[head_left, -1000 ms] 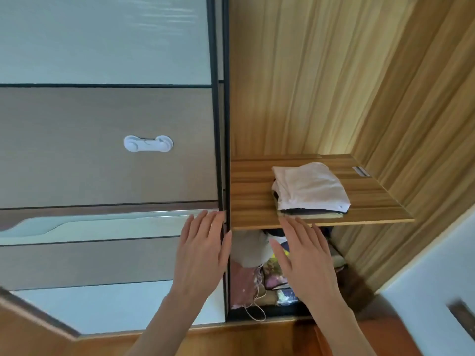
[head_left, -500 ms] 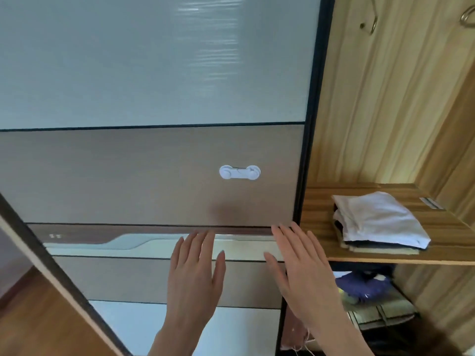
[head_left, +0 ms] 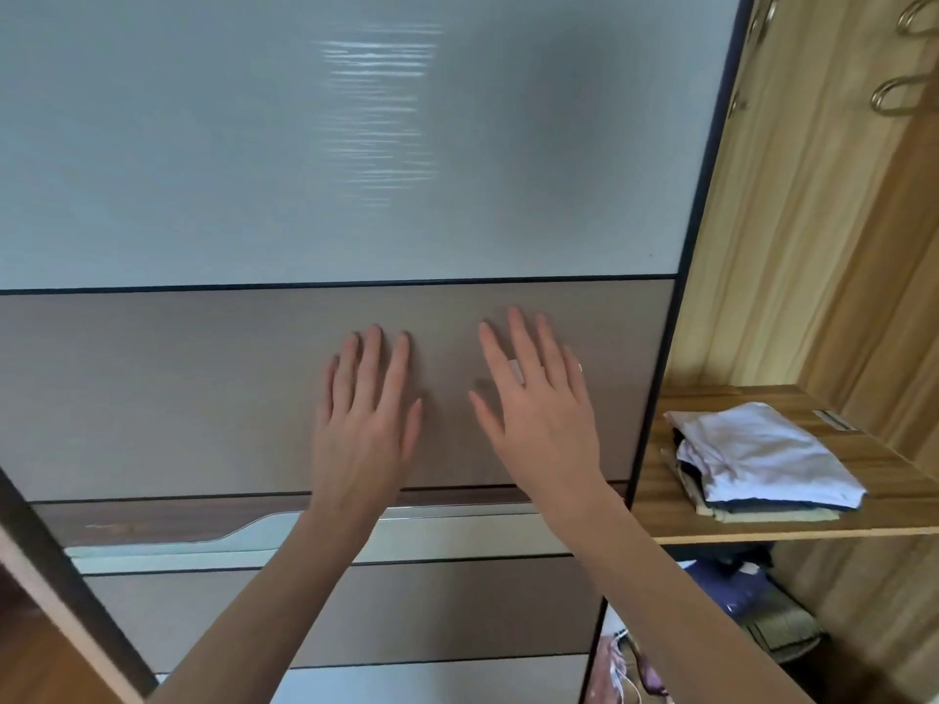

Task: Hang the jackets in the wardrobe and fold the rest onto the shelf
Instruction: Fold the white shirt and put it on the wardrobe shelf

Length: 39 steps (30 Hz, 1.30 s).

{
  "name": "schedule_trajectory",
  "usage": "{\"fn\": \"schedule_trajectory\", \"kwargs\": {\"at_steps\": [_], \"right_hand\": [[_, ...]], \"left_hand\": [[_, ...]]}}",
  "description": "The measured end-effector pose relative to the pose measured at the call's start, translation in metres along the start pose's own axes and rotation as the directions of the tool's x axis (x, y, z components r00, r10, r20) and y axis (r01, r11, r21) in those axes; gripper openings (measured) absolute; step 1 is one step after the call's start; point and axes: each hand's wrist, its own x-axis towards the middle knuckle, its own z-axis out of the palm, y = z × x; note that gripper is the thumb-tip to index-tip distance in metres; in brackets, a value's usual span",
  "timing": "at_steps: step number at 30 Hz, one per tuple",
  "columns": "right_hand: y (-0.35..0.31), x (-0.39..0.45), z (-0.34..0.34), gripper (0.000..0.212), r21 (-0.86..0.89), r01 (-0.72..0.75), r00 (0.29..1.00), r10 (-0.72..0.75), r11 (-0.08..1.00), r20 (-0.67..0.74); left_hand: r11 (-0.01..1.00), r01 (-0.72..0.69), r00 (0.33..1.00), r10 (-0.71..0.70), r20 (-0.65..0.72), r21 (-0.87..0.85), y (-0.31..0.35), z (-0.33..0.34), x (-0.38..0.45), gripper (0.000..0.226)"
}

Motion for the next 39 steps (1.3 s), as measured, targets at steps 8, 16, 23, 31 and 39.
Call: {"fn": "schedule_trajectory", "kwargs": {"at_steps": [8, 16, 23, 31, 39], "right_hand": [[0.001, 0.0, 0.028, 0.069, -0.032, -0.041, 0.998, 0.039, 0.999, -0.049], [0.015, -0.001, 0.041, 0.069, -0.064, -0.028, 0.993, 0.021, 0.998, -0.112], [0.043, -0.007, 0.046, 0.069, -0.092, -0.053, 0.99, 0.04, 0.994, -0.136], [0.095, -0.017, 0.043, 0.072, -0.093, -0.093, 0.988, 0.081, 0.991, -0.128], [0.165, -0.03, 0.036, 0.072, -0.135, -0.101, 0.988, 0.083, 0.986, -0.133]], "left_hand": [[1.0, 0.023, 0.997, -0.024, -0.074, -0.012, -0.003, 0.031, 0.006, 0.064], [0.997, 0.032, 0.994, -0.038, -0.099, -0.066, 0.006, 0.043, 0.006, 0.068], [0.991, 0.033, 0.995, -0.044, -0.086, -0.13, 0.039, 0.045, 0.01, 0.067], [0.979, 0.004, 0.994, -0.026, -0.105, -0.203, 0.092, 0.047, 0.019, 0.065], [0.976, -0.007, 0.996, -0.013, -0.087, -0.219, 0.161, 0.056, 0.028, 0.069]]}}
